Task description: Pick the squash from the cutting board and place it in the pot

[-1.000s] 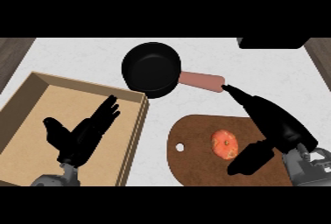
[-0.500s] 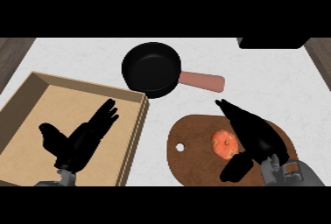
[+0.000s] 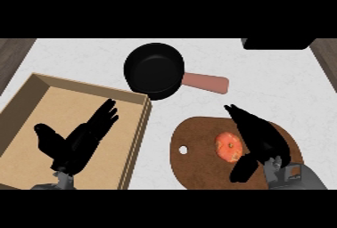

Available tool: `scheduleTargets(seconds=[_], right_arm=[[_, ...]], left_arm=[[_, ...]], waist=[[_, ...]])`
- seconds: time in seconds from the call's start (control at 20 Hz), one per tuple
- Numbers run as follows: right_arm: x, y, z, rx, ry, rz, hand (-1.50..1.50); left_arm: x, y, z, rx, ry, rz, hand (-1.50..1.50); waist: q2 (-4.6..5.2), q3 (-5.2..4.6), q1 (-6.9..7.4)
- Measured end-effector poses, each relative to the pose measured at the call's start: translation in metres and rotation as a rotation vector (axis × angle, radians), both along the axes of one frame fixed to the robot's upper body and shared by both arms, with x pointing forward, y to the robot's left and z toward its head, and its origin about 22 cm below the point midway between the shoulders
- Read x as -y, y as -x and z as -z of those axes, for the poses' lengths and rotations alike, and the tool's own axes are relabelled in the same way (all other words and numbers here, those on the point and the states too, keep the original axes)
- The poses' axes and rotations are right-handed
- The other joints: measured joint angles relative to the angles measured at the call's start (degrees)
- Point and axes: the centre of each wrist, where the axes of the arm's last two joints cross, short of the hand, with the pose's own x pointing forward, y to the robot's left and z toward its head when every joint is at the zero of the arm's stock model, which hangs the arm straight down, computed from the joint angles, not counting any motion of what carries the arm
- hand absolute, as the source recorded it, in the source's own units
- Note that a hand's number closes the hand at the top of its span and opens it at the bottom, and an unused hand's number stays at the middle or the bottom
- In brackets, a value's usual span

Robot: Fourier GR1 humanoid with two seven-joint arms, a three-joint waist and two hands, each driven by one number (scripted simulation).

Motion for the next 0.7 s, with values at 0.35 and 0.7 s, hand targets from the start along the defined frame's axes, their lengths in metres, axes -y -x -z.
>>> scheduleTargets(seconds=[0.35, 0.7], right_arm=[[0.002, -0.002, 0.015, -0.020, 0.028, 0.023, -1.50], [0.006, -0.003, 0.033, -0.045, 0.047, 0.031, -1.50]], left_arm=[[0.010, 0.000, 0.003, -0.002, -0.002, 0.000, 0.00], [0.015, -0.002, 0.005, -0.001, 0.000, -0.004, 0.00]], waist=[[0.01, 0.00, 0.01], [0.01, 0.00, -0.02]])
